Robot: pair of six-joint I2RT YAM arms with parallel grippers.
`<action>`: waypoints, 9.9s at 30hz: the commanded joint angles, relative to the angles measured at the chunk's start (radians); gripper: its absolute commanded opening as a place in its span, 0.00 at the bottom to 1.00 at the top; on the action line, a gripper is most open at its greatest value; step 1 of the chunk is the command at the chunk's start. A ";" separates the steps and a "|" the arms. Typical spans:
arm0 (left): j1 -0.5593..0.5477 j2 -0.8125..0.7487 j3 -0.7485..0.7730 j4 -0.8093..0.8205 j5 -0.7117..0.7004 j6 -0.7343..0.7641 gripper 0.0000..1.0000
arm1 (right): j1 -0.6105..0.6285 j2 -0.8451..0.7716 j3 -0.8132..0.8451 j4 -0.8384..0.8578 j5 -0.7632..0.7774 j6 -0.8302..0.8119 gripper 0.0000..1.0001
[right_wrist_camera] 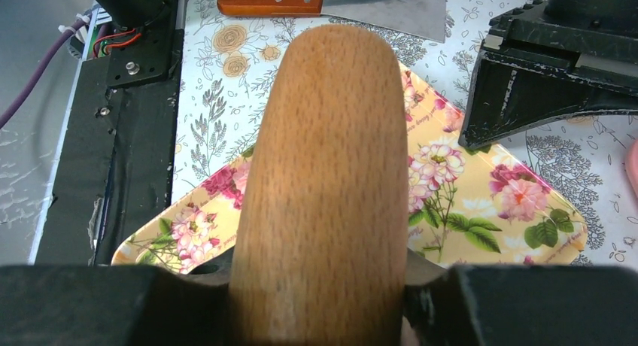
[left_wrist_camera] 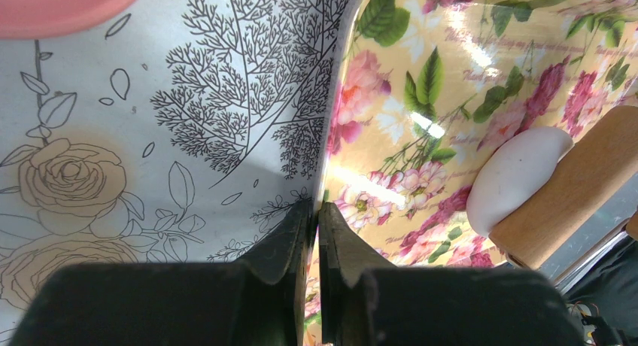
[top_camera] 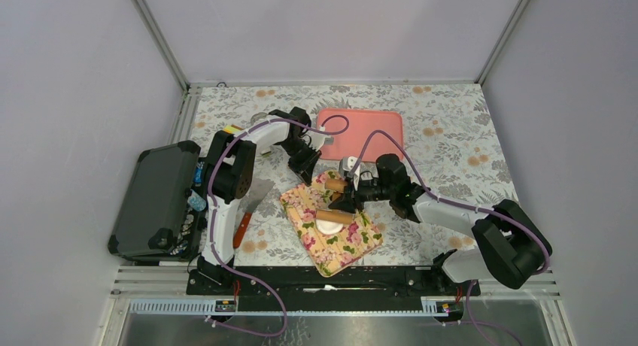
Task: Roll out the dumpling wrappers from the dough
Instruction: Flatten out the dough on the work surface.
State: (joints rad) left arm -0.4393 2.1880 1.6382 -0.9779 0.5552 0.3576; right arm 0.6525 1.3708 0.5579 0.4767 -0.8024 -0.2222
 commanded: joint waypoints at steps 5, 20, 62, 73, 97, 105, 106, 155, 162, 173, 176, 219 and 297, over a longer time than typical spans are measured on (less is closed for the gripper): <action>0.008 0.035 0.009 0.033 -0.042 -0.008 0.00 | 0.000 0.064 -0.054 -0.102 0.174 -0.021 0.00; 0.008 0.033 0.006 0.035 -0.039 -0.006 0.00 | -0.013 0.096 -0.074 -0.039 0.279 0.075 0.00; 0.008 0.036 0.009 0.035 -0.037 -0.005 0.00 | -0.064 -0.075 0.021 -0.005 0.362 0.069 0.00; 0.008 0.038 0.010 0.035 -0.039 -0.006 0.00 | -0.063 -0.039 0.224 -0.008 0.185 -0.006 0.00; 0.008 0.040 0.013 0.034 -0.041 -0.009 0.00 | 0.048 0.036 0.068 -0.019 0.088 0.055 0.00; 0.008 0.038 0.012 0.034 -0.042 -0.009 0.00 | 0.075 0.073 0.000 -0.080 0.078 0.008 0.00; 0.008 0.038 0.012 0.035 -0.041 -0.010 0.00 | 0.075 0.077 -0.008 -0.088 0.080 0.000 0.00; 0.008 0.036 0.009 0.035 -0.038 -0.005 0.00 | 0.078 0.177 -0.071 -0.223 -0.151 -0.076 0.00; 0.008 0.037 0.011 0.034 -0.038 -0.006 0.00 | 0.075 0.074 0.030 -0.320 -0.133 -0.121 0.00; 0.010 0.018 -0.027 0.086 -0.094 -0.073 0.00 | 0.010 -0.032 0.235 -0.078 -0.016 0.363 0.00; 0.011 -0.001 -0.055 0.130 -0.144 -0.123 0.00 | 0.010 -0.007 0.193 0.037 0.145 0.454 0.00; 0.108 -0.073 -0.202 0.279 -0.187 -0.350 0.00 | 0.140 0.127 -0.043 -0.225 0.116 0.045 0.00; 0.114 -0.070 -0.200 0.267 -0.095 -0.297 0.00 | -0.097 0.190 0.217 0.227 0.241 0.169 0.00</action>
State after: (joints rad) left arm -0.3336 2.0895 1.4612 -0.7334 0.5400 0.0090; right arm 0.5594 1.4956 0.7654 0.5800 -0.6117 -0.0593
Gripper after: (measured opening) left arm 0.071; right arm 0.350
